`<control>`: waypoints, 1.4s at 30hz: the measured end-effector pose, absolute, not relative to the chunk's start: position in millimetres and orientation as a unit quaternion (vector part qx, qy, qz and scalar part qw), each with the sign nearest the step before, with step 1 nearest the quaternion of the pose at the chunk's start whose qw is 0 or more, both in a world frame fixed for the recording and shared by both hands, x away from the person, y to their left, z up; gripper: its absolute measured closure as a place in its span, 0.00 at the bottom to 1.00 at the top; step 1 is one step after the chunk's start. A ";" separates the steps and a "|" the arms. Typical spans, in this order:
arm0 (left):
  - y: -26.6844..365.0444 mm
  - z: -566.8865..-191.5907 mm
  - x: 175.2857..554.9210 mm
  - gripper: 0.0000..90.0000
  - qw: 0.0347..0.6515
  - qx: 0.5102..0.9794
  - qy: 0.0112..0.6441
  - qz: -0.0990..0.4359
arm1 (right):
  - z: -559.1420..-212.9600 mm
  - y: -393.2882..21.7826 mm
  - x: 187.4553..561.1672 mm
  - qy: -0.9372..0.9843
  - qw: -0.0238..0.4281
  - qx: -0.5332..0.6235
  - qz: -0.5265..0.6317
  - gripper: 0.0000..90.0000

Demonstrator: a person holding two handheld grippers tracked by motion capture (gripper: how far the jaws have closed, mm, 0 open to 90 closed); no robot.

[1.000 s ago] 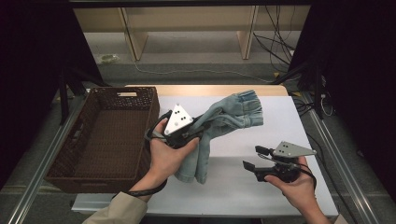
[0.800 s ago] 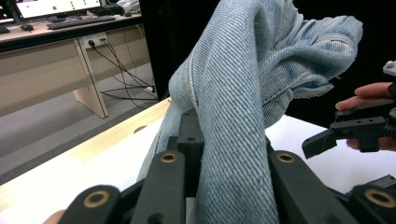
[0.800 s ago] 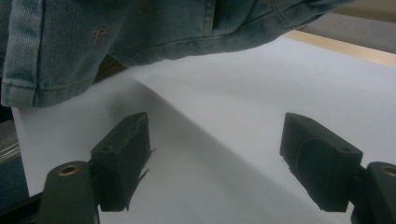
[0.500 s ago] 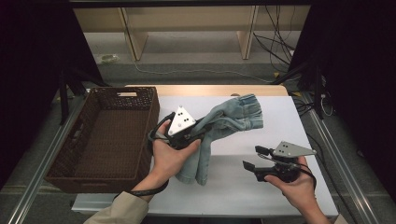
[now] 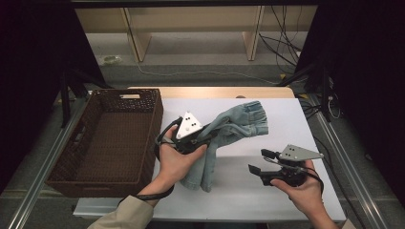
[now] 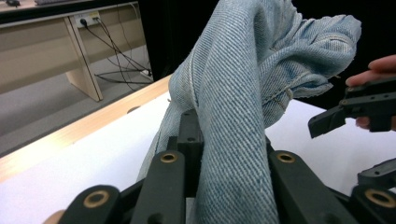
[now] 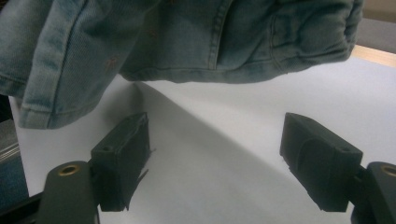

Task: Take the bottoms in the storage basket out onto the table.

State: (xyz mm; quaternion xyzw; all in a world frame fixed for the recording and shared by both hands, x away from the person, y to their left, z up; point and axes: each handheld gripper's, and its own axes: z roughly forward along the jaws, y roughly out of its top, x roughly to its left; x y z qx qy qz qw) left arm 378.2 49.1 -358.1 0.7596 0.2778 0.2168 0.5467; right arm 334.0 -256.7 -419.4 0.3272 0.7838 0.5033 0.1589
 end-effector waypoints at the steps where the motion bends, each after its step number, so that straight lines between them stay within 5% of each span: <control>1: 48.9 -359.8 378.9 0.83 0.545 0.760 0.280 0.214 | -419.4 -256.7 333.9 0.784 0.158 0.328 0.503 0.28; 42: 36.5 -426.4 402.3 0.77 0.427 0.820 0.325 0.198 | -419.5 -256.7 333.7 0.785 0.159 0.327 0.502 0.28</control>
